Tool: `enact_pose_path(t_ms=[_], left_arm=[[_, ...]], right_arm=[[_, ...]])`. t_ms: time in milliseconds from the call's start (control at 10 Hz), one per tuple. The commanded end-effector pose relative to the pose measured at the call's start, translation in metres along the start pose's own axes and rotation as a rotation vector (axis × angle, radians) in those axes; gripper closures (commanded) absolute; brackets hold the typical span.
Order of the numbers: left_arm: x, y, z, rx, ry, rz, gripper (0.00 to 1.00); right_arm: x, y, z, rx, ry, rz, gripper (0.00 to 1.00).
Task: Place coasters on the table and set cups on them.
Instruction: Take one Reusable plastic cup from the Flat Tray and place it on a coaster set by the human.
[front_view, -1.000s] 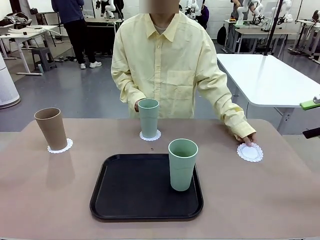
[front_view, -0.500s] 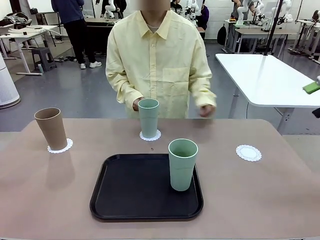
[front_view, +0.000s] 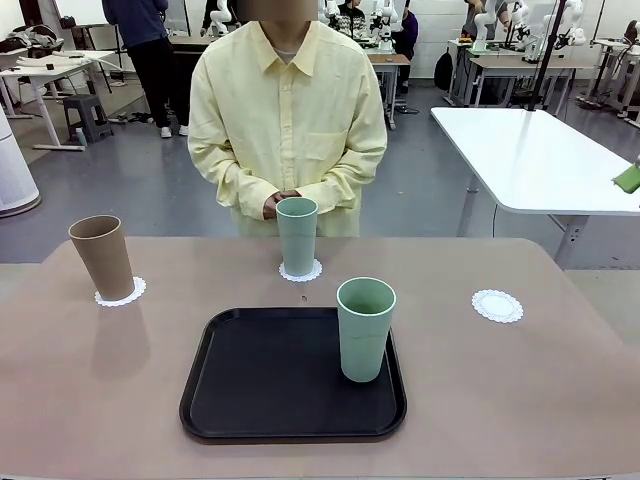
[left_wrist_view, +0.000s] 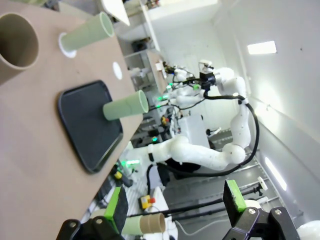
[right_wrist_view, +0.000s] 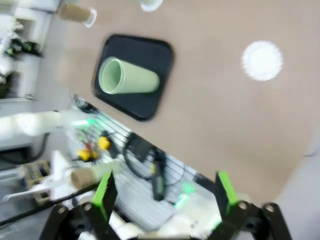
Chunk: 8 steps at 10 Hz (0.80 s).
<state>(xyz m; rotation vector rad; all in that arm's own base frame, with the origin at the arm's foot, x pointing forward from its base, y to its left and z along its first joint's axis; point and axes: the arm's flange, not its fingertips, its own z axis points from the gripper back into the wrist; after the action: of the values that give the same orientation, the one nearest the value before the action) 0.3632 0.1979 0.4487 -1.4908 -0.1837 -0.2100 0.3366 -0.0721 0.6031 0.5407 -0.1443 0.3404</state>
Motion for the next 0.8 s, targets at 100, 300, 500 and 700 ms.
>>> enact_pose_path(t_ms=[100,300,500,700], left_arm=[[-0.001,-0.001,0.001,-0.003,-0.006,-0.002,0.0],[-0.001,-0.001,0.001,-0.003,-0.006,-0.002,0.0],[-0.001,-0.001,0.001,-0.003,-0.006,-0.002,0.0],[-0.001,-0.001,0.001,-0.003,-0.006,-0.002,0.0]], right_arm=[[0.008,0.011,-0.016,-0.207,0.028,0.21,0.0],[0.005,0.012,-0.028,-0.183,0.029,0.265,0.0],[0.015,0.016,-0.01,-0.188,0.05,0.197,0.0],[0.014,0.017,-0.016,-0.187,0.042,0.23,0.0]])
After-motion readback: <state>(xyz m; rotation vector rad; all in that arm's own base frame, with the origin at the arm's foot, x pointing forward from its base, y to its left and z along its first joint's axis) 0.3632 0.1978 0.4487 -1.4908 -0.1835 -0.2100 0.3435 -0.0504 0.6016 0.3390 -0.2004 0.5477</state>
